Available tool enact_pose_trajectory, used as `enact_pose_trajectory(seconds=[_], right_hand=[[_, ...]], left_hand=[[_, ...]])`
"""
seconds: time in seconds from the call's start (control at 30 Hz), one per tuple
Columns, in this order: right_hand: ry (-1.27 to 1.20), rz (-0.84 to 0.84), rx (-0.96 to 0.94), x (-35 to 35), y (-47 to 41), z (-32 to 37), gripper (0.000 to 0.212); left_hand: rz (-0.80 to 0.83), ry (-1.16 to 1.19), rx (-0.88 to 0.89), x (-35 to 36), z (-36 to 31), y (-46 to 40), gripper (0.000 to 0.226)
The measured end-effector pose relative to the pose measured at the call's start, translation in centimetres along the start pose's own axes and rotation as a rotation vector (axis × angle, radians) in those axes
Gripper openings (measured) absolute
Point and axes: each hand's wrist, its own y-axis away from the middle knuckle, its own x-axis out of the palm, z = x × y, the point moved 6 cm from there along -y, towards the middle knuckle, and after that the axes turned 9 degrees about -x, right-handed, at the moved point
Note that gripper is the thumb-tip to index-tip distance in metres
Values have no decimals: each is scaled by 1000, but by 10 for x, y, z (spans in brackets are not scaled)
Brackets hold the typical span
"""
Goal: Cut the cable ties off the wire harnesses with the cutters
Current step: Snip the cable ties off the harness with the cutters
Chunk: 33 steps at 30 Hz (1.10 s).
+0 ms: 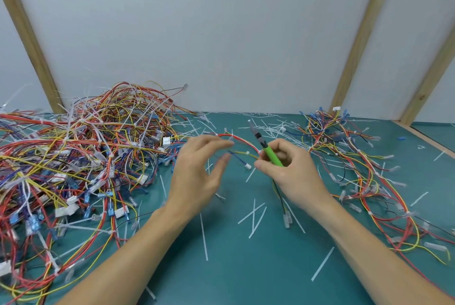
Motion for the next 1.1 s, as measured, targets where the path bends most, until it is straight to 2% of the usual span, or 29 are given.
enact_pose_trajectory(seconds=[0.1, 0.2, 0.3, 0.4, 0.47, 0.53, 0.67, 0.8, 0.87, 0.97, 1.03, 1.1], right_hand=[[-98, -127, -11, -18, -4, 0, 20], [-178, -247, 7, -33, -7, -3, 21], [-241, -350, 17, -41, -8, -4, 15], [-300, -429, 31, -47, -7, -8, 21], [-305, -473, 36, -52, -5, -10, 22], [-225, -506, 33, -57, -5, -12, 23], [46, -442, 40, -58, -9, -18, 23], [287, -432, -38, -55, -3, -14, 6], [322, -460, -101, -56, -1, -7, 14], [329, -480, -186, -55, -1, 6, 17], [341, -444, -228, -48, 1, 12, 15], [348, -386, -225, -40, 2, 12, 16]], left_hand=[[-277, -9, -113, -26, 12, -6, 36], [-380, -13, -240, -38, 27, -9, 52], [-283, 72, -386, -31, 41, -8, 59], [-103, 123, -491, -17, 53, -7, 76], [53, -34, -463, -7, 55, -4, 84], [223, -179, -362, 8, 52, 2, 82], [428, -152, -232, 24, 38, 10, 67], [539, -231, -142, 33, 28, 13, 64], [591, -179, -206, 36, 26, 15, 64], [643, -119, -329, 41, 31, 18, 47], [596, -136, -398, 40, 36, 19, 30], [467, -174, -461, 34, 42, 17, 33]])
